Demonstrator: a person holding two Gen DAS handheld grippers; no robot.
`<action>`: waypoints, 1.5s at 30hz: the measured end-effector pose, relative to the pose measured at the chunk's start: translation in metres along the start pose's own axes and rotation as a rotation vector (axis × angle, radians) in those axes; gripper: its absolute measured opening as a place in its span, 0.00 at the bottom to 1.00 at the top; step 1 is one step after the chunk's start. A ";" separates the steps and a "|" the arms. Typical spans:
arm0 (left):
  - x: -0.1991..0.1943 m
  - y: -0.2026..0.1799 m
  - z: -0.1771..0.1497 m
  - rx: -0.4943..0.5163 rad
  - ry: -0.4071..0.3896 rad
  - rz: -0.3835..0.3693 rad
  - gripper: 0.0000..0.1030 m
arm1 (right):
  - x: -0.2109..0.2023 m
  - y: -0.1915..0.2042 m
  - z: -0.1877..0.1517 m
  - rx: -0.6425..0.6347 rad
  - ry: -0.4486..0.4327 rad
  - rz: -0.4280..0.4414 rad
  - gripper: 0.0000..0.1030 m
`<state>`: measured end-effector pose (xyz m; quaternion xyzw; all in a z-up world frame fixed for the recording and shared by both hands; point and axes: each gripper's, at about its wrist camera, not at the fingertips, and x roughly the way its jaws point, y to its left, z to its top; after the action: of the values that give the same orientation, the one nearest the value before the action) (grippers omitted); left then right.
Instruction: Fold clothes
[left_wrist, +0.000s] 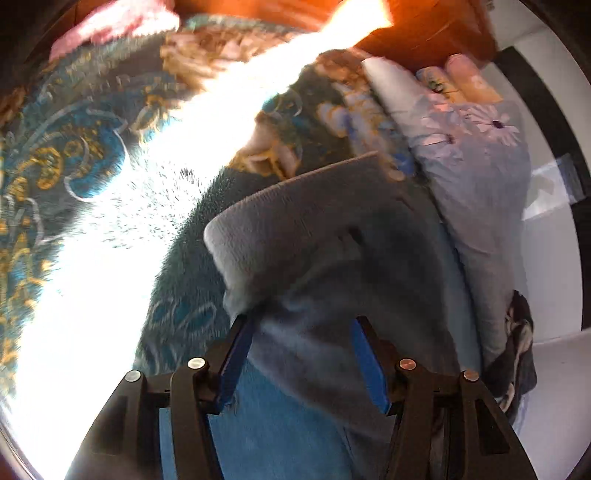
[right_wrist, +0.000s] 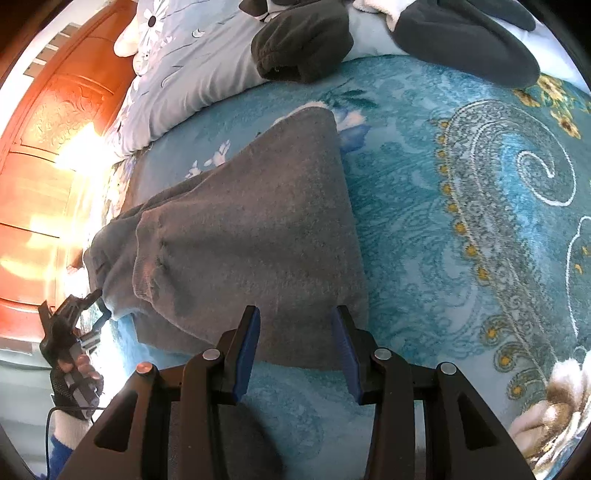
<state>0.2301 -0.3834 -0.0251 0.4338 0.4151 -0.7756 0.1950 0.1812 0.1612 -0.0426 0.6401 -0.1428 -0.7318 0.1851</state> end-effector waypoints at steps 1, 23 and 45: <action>-0.009 -0.002 -0.004 0.016 -0.024 -0.005 0.58 | -0.001 -0.002 0.000 0.004 0.000 -0.002 0.41; 0.043 0.024 0.049 -0.057 -0.049 -0.107 0.28 | 0.006 -0.003 0.007 0.011 0.017 0.008 0.41; -0.044 -0.308 -0.123 0.884 0.030 -0.332 0.20 | -0.029 -0.030 0.001 0.107 -0.117 0.161 0.41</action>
<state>0.1124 -0.1074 0.1234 0.4141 0.1118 -0.8923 -0.1411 0.1808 0.2014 -0.0304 0.5917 -0.2431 -0.7420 0.2004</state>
